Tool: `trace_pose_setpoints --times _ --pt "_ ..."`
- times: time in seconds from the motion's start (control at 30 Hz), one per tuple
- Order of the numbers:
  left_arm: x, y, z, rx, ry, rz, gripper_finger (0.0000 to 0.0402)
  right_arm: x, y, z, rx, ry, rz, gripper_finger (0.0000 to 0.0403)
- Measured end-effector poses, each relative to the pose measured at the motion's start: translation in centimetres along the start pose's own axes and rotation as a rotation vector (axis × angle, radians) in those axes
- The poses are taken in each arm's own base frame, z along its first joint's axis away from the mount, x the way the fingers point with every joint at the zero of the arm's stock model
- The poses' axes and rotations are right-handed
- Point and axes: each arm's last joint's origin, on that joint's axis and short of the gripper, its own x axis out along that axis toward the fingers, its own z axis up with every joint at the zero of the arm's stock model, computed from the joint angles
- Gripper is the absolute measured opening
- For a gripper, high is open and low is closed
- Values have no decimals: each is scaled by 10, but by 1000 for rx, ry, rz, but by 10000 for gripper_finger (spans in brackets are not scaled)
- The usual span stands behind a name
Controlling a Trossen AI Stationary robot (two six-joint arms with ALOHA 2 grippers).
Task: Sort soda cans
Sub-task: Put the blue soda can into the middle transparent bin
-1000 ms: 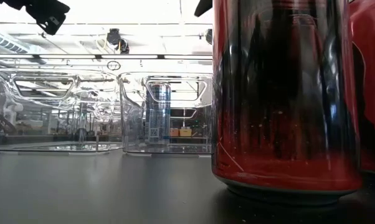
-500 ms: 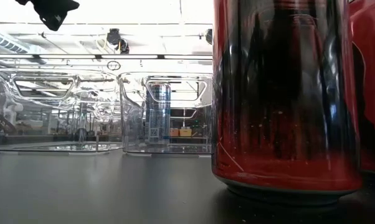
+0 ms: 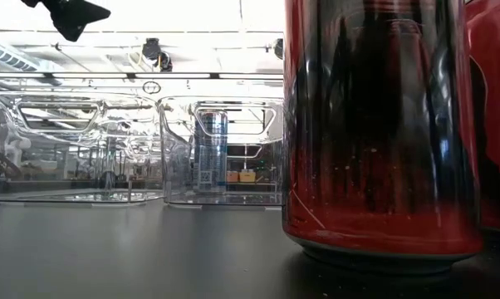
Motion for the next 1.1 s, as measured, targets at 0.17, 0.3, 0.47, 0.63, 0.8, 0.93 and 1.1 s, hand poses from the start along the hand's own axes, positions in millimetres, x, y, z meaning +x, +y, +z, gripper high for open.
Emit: trace_pose_setpoints --times 0.17,0.3,0.47,0.63,0.8,0.93,1.1 --pt "0 0 1 -97 -10 11 311 -1 1 -1 -2 0 1 329" --pt "3 0 0 -114 5 22 312 -1 1 -2 -11 0 -2 329" --pt "13 -5 3 -128 68 47 312 -2 2 -4 -21 4 -5 329" --pt "24 -14 21 -119 155 85 312 -5 5 -9 -37 4 1 329" --pt "33 -23 41 -76 273 121 312 -10 11 -17 -64 -38 -14 329" --pt "41 -32 55 -87 407 141 312 -15 16 -26 -87 -48 -14 329" --pt "50 -39 67 -173 612 262 312 -19 21 -34 -109 -44 -4 329"
